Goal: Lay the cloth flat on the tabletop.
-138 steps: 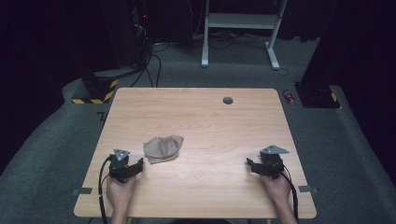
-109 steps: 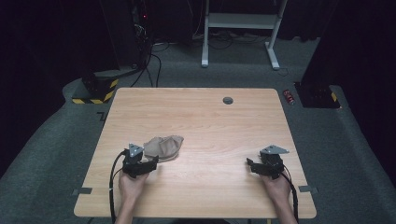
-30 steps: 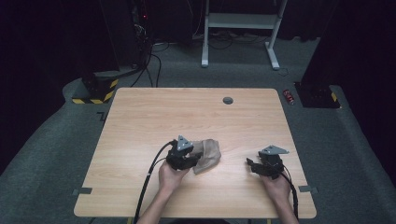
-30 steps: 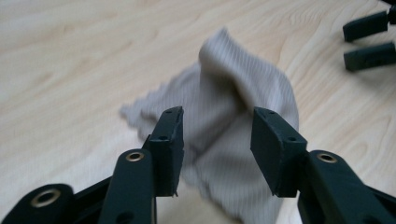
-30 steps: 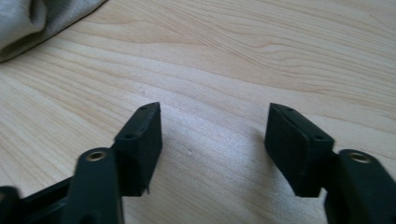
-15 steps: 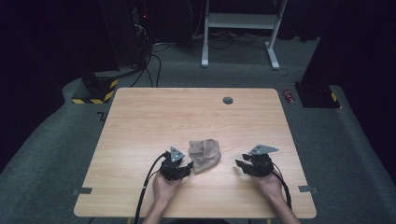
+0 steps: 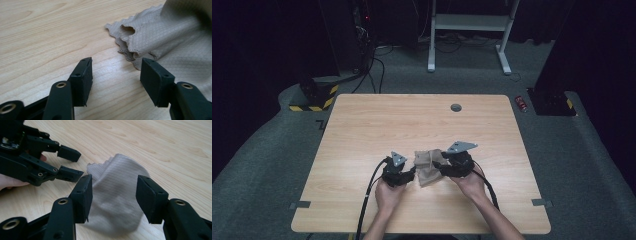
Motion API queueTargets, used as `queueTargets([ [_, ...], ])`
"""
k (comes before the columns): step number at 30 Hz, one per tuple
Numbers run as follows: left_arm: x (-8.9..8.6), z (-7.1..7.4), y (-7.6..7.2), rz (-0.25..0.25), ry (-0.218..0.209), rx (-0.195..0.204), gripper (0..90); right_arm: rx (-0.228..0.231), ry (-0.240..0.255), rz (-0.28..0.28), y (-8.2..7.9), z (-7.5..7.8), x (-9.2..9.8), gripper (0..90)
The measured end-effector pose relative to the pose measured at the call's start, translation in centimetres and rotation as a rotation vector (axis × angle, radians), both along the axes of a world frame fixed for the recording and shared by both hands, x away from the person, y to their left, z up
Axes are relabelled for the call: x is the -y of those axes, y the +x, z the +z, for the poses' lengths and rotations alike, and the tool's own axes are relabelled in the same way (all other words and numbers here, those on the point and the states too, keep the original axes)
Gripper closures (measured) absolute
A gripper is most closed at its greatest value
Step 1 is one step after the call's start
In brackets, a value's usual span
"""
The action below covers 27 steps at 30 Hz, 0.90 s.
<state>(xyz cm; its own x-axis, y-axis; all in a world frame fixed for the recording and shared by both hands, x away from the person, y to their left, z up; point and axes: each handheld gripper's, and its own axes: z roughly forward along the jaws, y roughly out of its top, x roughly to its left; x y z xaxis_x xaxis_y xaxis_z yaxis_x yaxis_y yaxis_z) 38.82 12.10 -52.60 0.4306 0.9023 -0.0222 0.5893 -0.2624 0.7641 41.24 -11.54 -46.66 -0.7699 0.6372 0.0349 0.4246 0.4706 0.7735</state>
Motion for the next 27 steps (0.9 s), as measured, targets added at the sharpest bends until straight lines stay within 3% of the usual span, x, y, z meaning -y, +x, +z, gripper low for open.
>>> queueTargets([
  [2, 0.2, 0.0, 0.0, 0.000, 0.025, 0.004, 42.1, -0.010, -0.030, -0.004, 0.2, -0.4, -0.9, 47.6],
  [5, 0.2, 0.0, 0.1, 0.000, 0.026, -0.001, 38.1, -0.028, -0.046, -0.010, 0.4, -1.0, -1.3, 53.6],
  [8, 0.2, 0.0, 0.1, -0.002, 0.027, -0.001, 36.4, -0.034, -0.050, 0.014, 0.4, -1.2, -1.2, 70.5],
  [12, 0.2, 0.0, 0.1, -0.001, 0.028, -0.002, 35.7, -0.007, -0.064, 0.029, 0.0, -0.8, -0.6, 86.9],
  [14, 0.2, 0.0, 0.1, 0.000, 0.025, -0.003, 35.6, 0.018, -0.068, 0.032, -0.4, -0.7, -0.1, 89.4],
  [18, 0.1, 0.0, 0.1, -0.002, 0.017, -0.004, 35.2, 0.024, -0.076, 0.025, -1.3, -1.2, 1.3, 89.6],
  [20, 0.0, 0.0, 0.1, -0.002, 0.012, -0.004, 35.2, 0.007, -0.070, 0.016, -1.5, -1.4, 2.1, 89.4],
  [23, 0.0, 0.0, 0.1, -0.001, 0.010, -0.003, 35.2, -0.005, -0.053, 0.005, -1.5, -1.3, 2.5, 79.3],
  [27, 0.0, 0.0, 0.1, 0.000, 0.011, -0.004, 35.2, -0.007, -0.033, 0.009, -1.2, -0.8, 1.1, 64.3],
])
